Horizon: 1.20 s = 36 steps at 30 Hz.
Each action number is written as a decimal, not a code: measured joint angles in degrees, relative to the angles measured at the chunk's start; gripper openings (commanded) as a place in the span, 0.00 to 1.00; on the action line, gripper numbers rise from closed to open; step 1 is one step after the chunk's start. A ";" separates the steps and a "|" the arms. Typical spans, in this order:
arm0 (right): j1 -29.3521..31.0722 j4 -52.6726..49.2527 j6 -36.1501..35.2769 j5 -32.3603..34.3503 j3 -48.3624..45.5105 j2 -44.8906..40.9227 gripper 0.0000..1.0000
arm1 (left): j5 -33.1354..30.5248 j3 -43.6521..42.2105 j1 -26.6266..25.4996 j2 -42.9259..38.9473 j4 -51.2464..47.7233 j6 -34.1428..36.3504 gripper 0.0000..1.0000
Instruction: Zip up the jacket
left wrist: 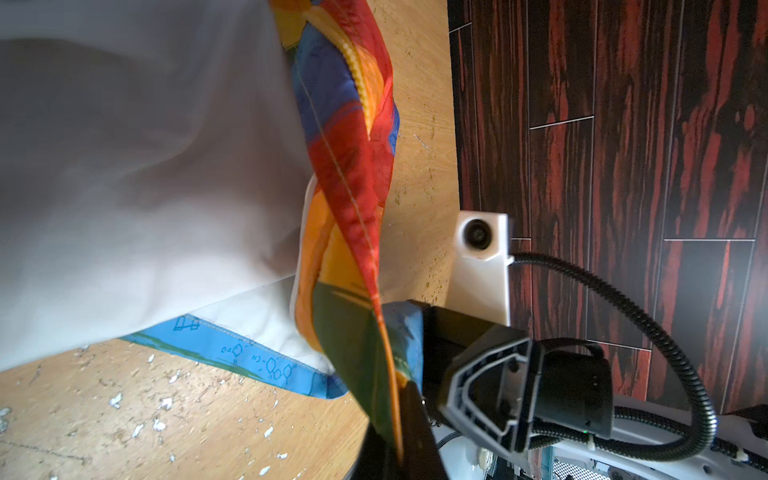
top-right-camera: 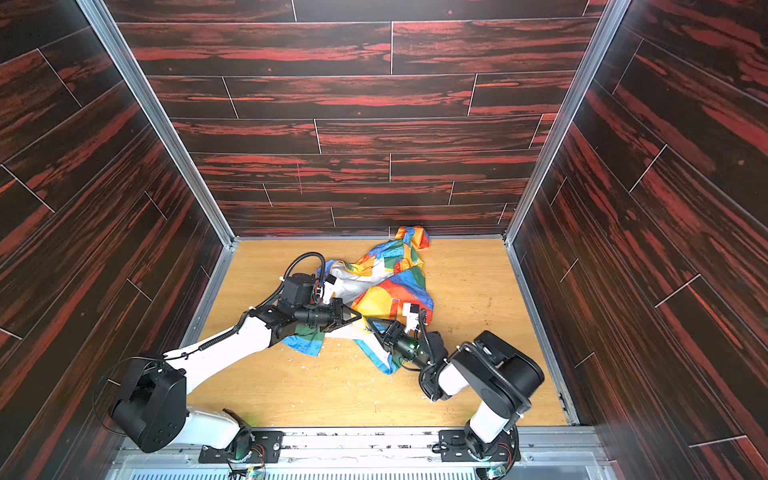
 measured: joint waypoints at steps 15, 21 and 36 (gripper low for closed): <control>-0.39 -4.83 -3.32 -1.31 0.57 -2.05 0.00 | 1.77 -4.39 0.85 0.00 8.83 -5.95 0.55; 0.42 -12.02 -7.23 -1.27 2.01 -6.10 0.00 | 2.14 -8.92 0.83 0.17 18.12 -13.55 0.56; 1.60 -20.96 -12.70 0.42 3.04 -10.34 0.00 | 2.16 -9.18 0.61 6.93 27.15 -19.76 0.48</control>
